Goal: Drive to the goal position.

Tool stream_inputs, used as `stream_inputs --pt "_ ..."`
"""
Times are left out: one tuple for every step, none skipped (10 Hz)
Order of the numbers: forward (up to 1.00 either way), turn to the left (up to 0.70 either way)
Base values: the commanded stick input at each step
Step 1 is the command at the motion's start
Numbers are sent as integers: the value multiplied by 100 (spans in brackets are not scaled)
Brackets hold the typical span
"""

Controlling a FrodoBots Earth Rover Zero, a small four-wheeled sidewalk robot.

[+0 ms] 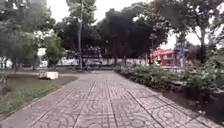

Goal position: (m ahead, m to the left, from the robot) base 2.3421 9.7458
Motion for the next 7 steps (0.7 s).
stream_inputs --pt "100 0" --pt "100 0" --pt "100 0" --pt "100 0" --pt "100 0" --pt "100 0" --pt "100 0"
